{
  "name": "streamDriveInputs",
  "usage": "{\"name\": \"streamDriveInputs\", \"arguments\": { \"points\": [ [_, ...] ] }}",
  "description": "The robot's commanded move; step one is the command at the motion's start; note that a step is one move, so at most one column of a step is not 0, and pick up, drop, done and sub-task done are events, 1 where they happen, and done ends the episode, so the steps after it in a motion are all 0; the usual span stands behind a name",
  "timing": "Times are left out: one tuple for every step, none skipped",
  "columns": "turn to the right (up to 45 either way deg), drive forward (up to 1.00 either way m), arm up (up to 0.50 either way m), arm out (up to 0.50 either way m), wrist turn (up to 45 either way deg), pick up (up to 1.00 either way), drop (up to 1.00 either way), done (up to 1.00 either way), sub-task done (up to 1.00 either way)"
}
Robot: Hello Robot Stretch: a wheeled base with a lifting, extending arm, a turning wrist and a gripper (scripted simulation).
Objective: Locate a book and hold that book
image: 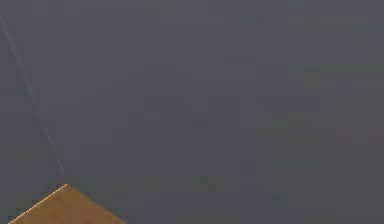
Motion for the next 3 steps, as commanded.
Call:
{"name": "streamDriveInputs", "arguments": {
  "points": [
    [45.0, 0.00, 0.00, 0.00, 0.0, 0.00, 0.00, 0.00, 0.00],
    [45.0, 0.00, 0.00, 0.00, 0.0, 0.00, 0.00, 0.00, 0.00],
    [21.0, 0.00, 0.00, 0.00, 0.0, 0.00, 0.00, 0.00, 0.00]
  ]
}}
